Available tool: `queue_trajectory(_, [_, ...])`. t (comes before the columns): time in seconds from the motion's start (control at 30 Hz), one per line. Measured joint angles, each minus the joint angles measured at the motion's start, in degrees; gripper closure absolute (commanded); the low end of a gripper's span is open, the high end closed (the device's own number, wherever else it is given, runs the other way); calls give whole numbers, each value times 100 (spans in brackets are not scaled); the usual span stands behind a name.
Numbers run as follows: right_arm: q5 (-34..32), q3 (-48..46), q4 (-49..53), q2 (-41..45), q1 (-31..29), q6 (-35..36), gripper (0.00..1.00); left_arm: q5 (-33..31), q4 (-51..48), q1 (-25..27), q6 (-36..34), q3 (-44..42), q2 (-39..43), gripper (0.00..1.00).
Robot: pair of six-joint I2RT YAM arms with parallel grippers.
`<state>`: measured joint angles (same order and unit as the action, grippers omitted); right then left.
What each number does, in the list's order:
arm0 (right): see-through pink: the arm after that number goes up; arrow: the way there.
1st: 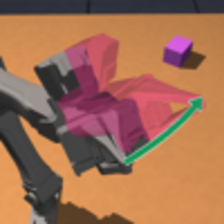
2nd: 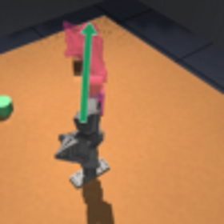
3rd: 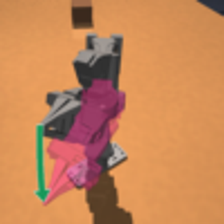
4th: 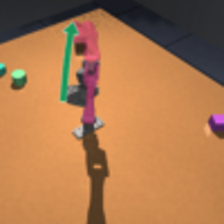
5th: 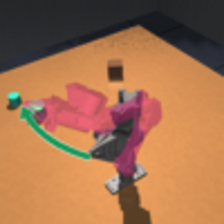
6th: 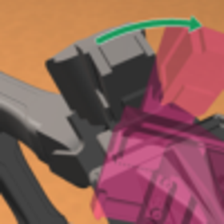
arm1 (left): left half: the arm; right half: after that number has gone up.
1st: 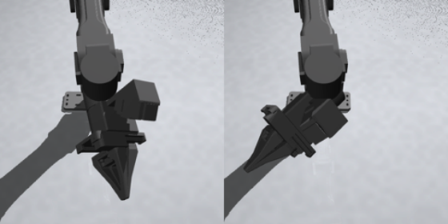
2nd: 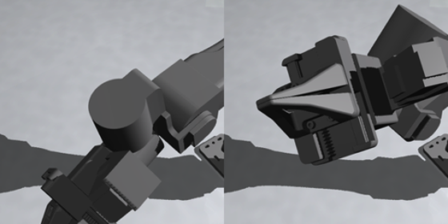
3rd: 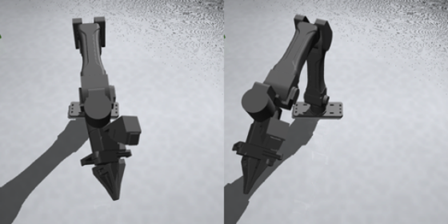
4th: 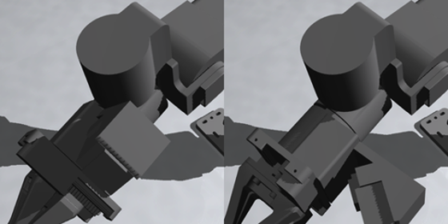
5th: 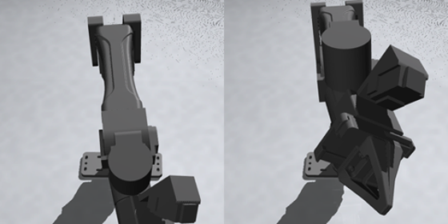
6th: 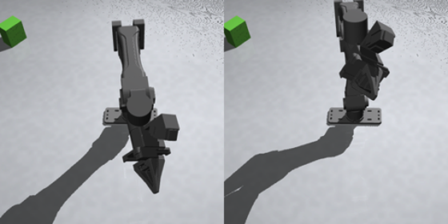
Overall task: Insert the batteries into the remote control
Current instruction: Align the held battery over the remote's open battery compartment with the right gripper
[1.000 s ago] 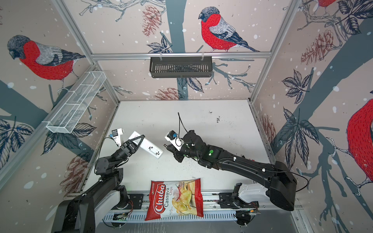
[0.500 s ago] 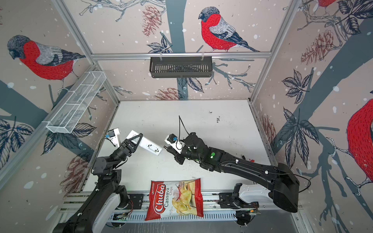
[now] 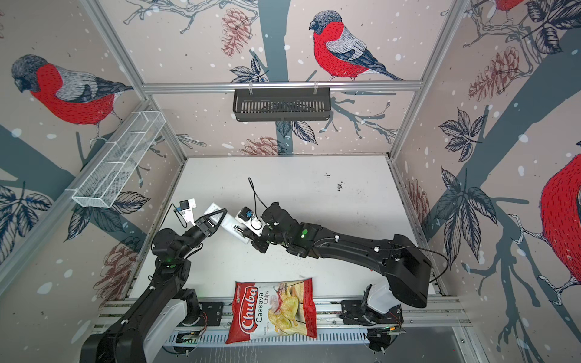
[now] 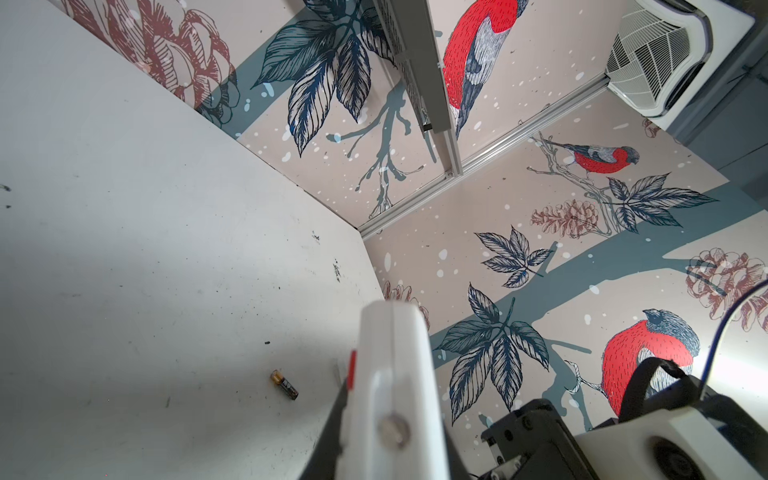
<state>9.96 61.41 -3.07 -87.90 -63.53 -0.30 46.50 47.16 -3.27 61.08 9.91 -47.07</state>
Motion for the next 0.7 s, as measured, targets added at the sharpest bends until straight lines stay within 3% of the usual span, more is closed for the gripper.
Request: queue_trajectory(0.7, [-444,562,664,-520,-7,-291,88,-120,-323,-39,-109,20,177,100])
